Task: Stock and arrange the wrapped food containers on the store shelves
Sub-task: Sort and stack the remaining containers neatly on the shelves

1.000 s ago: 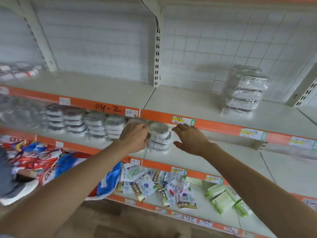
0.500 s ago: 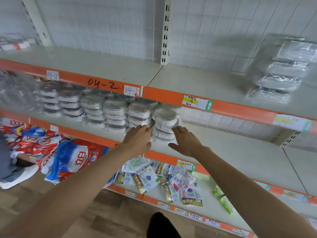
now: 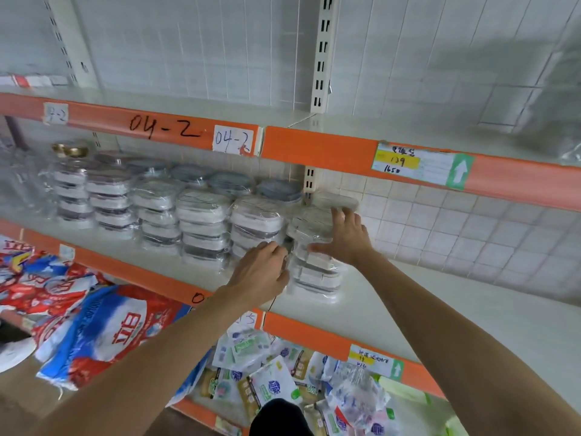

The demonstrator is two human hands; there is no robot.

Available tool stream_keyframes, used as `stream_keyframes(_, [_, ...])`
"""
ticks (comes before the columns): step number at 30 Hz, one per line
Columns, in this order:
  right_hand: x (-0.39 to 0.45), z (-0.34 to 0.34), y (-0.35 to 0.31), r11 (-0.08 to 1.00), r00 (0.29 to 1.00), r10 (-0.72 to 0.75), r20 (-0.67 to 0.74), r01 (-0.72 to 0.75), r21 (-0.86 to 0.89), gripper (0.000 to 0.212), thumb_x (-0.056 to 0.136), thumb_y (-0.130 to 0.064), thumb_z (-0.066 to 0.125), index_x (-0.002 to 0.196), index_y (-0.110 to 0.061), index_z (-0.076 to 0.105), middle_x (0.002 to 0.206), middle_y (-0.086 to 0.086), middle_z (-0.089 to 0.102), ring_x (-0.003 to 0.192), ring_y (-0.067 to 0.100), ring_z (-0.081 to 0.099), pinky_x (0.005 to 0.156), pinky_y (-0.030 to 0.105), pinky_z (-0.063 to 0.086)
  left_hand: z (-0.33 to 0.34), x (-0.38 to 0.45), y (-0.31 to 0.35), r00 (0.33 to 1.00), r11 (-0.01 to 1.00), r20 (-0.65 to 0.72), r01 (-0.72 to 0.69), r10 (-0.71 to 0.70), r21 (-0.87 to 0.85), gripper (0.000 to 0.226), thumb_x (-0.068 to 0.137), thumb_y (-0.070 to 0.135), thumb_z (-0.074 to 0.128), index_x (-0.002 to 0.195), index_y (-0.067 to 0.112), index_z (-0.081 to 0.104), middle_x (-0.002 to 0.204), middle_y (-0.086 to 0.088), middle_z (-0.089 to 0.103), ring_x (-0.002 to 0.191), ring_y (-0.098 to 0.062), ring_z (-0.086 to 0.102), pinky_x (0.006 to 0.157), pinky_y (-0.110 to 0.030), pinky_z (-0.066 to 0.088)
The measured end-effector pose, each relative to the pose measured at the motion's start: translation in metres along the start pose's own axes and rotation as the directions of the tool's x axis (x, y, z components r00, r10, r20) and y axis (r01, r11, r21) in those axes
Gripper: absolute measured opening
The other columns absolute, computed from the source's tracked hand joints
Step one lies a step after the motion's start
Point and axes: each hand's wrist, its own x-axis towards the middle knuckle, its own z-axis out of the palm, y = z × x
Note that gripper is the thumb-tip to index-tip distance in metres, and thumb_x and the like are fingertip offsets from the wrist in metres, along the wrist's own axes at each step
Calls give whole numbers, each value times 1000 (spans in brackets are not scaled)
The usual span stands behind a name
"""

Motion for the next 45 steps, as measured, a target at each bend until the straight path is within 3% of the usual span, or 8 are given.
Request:
stream_keyframes(8, [-29,15,39,979,980,68,-187,-30,200,99,65,-52,77,138,-5,29,128,13,33,117,29,33,103,39,33,20,52,10,994,996,86,-70,65,48,49,92,41,53,125,4,47,123,-9,47,115,-22,43,97,-33,39])
stream_keyframes(14, [-93,16,110,936,958,207,-198,-135,326,102,63,-37,85,140,-2,29,126,14,31,119,30,37,106,38,35,41,95,34,920,991,370,-131,129,-21,101,83,48,65,150,2,4,159,-13,1,146,-26,6,116,-36,9])
stream_keyframes(21, [-111,32,123,933,934,257,-246,-173,316,98,56,-29,90,134,4,39,120,22,37,112,36,39,100,45,38,58,91,41,922,943,300,-298,244,146,80,96,36,51,150,2,3,159,-15,0,147,-24,1,116,-29,-3])
stream_keyframes(28, [-138,32,98,926,934,321,-157,-274,258,98,58,-36,85,135,1,37,121,18,36,111,33,38,98,39,38,23,41,41,890,901,334,-387,310,194,70,101,36,35,149,2,-3,157,-16,-9,146,-24,-7,100,-24,-30])
stream_keyframes(34, [-198,-22,49,978,982,184,31,-186,93,94,65,-47,76,139,-10,31,125,11,34,112,26,37,97,31,31,-41,-25,35,841,916,472,-373,265,149,73,101,38,35,149,3,-7,158,-14,-10,147,-22,-6,109,-26,-17])
stream_keyframes(39, [-240,-107,8,1000,1000,-7,13,7,-7,95,62,-39,82,137,1,40,124,21,44,109,36,44,93,42,39,-128,-64,35,868,934,429,-334,252,128,76,99,42,39,148,4,-4,158,-14,-6,147,-23,-3,110,-27,-17])
stream_keyframes(43, [-237,-173,-9,998,991,-49,-121,52,28,95,51,-29,90,129,6,49,112,26,51,97,42,52,83,47,47,-209,-60,35,932,934,169,-341,321,107,80,70,31,81,131,-9,47,137,-25,47,126,-35,49,106,-48,27])
stream_keyframes(45, [-228,-198,-13,996,981,-58,-185,70,60,96,50,-27,90,130,6,47,115,25,49,101,43,51,87,48,47,-238,-45,34,948,938,80,-316,307,140,80,65,30,85,126,-10,53,132,-25,52,121,-35,54,101,-50,32])
